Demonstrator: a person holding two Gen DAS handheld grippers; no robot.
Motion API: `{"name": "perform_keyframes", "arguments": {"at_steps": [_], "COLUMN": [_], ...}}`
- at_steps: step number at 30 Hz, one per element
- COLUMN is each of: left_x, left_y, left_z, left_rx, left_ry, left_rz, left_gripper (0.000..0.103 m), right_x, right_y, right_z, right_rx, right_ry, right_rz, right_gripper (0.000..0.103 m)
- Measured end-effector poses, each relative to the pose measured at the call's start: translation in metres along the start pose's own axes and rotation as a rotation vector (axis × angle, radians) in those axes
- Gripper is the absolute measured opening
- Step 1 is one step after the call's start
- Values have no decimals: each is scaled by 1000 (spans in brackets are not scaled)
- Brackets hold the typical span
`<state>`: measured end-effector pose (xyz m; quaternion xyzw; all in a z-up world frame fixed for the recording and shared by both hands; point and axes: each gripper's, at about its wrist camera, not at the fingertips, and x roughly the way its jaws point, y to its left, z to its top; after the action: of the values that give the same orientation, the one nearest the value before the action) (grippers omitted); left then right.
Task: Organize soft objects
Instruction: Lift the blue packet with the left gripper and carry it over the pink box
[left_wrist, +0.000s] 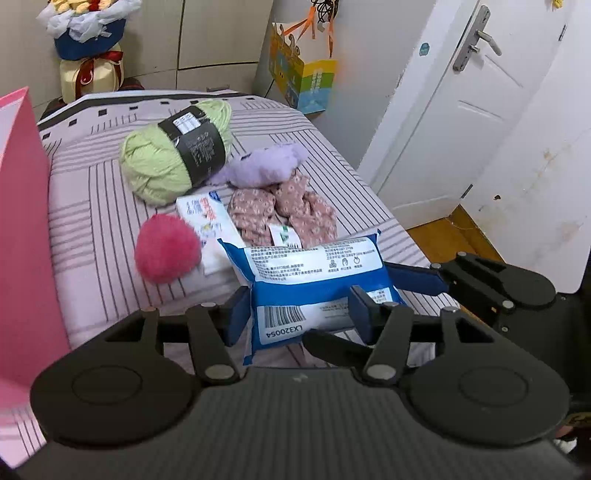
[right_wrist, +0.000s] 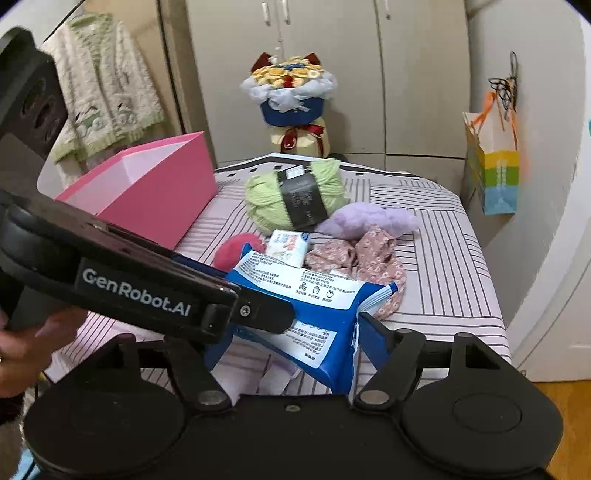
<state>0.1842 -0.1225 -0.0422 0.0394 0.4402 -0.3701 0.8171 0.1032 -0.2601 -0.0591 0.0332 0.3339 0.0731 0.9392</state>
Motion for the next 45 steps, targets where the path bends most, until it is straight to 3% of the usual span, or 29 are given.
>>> {"name": "perform_keyframes", "arguments": {"at_steps": [12, 27, 36, 45], "left_x": [-47, -142, -189, -213], "left_y": [-2, 38, 72, 112], "left_z": [-48, -97, -100, -73], "left_rx": [-54, -210, -281, -302], "left_ry": [16, -2, -62, -114], "left_rz": [36, 84, 121, 151], "left_gripper": [55, 55, 55, 56], "right_x": [-29, -54, -55, -31], "right_y": [44, 124, 168, 194], "right_z": [-11, 3, 31, 75], "right_rx": [-111, -254, -324, -334], "right_ry": [93, 149, 107, 71], "right_rz": [75, 268, 349, 385], "right_gripper": [79, 80, 82, 83]}}
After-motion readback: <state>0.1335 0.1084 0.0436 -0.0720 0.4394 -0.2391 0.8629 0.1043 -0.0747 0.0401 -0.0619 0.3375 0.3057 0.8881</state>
